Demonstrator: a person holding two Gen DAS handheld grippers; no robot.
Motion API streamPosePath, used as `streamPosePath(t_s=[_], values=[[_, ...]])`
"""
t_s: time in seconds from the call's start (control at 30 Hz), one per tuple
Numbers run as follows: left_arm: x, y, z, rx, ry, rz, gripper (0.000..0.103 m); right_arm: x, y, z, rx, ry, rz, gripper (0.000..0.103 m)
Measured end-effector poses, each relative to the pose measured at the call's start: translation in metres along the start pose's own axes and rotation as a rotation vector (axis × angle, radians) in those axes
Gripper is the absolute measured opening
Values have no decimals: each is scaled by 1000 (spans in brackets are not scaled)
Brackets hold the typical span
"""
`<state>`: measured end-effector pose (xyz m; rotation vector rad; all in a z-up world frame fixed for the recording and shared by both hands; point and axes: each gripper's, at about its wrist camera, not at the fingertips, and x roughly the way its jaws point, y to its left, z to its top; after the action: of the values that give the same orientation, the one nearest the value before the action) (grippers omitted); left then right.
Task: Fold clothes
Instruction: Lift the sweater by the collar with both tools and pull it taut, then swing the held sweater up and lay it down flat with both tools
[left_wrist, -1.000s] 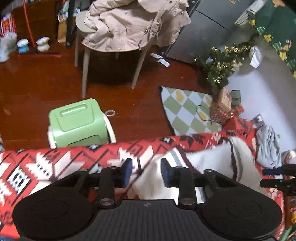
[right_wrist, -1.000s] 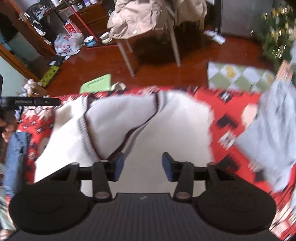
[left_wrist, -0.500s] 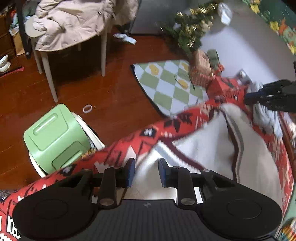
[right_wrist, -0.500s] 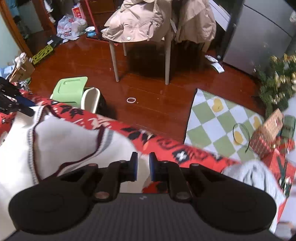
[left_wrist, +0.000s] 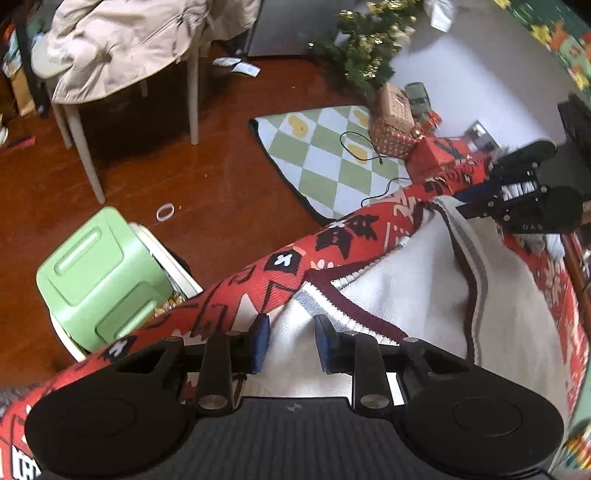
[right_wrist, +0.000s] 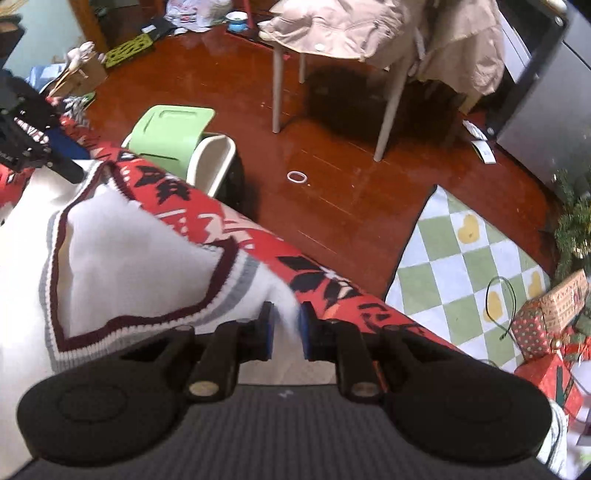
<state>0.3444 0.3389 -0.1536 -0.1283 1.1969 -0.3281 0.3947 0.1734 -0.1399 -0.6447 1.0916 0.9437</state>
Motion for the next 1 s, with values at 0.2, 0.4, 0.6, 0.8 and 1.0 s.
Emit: streamPosePath(t_s=[0.2,0.4,0.6,0.8,1.0], values=[[-7,-13,1,72,-18,106,2,6,8,7,-15,11,1,2],[-38,-17,3,85,-180,237,3,-25,6,13,13,-132,-116,2],[-14,-1,4,-24,-158,287,23,-3,-9,15,120,-83,-126,12],[-38,6,-10,-205,-246,203,28,-34,-8,5,210,-245,-94,42],[-22,-24,-7,-279,-256,1,13,-26,23,1,236,-223,23,6]])
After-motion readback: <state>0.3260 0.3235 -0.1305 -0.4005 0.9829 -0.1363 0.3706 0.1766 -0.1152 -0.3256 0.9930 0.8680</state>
